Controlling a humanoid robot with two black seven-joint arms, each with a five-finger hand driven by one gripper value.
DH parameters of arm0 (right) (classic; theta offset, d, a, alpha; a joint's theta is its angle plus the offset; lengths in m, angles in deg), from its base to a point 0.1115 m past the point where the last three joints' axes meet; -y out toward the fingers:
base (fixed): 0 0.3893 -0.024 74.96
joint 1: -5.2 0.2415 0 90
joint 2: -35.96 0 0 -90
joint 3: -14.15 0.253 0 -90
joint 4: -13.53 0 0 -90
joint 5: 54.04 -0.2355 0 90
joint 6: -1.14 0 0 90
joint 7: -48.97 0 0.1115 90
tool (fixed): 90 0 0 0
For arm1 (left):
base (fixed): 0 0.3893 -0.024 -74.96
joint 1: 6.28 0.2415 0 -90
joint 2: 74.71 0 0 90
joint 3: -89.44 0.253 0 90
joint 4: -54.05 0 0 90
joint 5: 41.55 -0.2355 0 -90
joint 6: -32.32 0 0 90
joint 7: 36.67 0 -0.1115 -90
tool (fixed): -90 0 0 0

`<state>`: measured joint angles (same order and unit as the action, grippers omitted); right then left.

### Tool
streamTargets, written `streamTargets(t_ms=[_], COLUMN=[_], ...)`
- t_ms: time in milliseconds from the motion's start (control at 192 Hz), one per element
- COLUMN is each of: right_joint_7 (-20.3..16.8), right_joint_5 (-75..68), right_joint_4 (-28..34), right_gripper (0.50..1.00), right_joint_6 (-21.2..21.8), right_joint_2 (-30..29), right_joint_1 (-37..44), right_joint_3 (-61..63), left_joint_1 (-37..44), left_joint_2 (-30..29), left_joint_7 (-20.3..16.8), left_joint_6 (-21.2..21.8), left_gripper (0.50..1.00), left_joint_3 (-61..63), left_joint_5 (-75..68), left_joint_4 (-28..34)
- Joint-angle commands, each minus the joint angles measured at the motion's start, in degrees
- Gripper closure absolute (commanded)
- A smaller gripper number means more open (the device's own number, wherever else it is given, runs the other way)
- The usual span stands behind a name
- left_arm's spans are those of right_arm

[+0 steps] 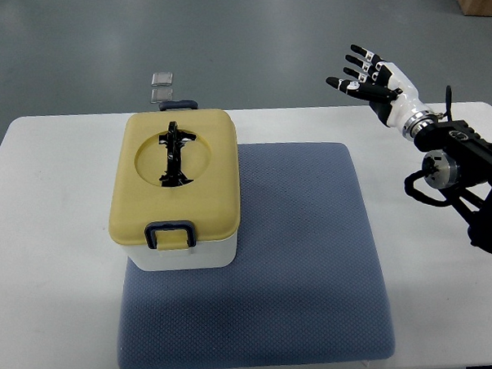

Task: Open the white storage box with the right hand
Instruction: 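Swing the right hand over the box and lower it onto the black lid handle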

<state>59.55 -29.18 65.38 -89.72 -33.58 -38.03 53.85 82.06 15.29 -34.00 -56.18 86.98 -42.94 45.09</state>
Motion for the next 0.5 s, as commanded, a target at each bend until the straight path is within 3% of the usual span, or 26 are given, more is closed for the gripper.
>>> streamTargets(t_ms=[0,495], right_joint_7=[2.24,3.65], right_joint_5=[1.07,11.35], right_joint_4=[0.01,0.10], right_gripper=[0.572,0.572], right_joint_6=[2.53,3.50], right_joint_2=[2.13,2.30], right_joint_1=[2.80,8.52], right_joint_3=[-4.63,-9.30], left_joint_1=[-0.01,-0.01], left_joint_2=[0.00,0.00], left_joint_7=[0.06,0.06], left_joint_6=[0.08,-0.01], left_gripper=[0.500,0.500], left_joint_3=[0.00,0.00], left_joint_5=[-0.01,-0.01], left_joint_4=[0.00,0.00])
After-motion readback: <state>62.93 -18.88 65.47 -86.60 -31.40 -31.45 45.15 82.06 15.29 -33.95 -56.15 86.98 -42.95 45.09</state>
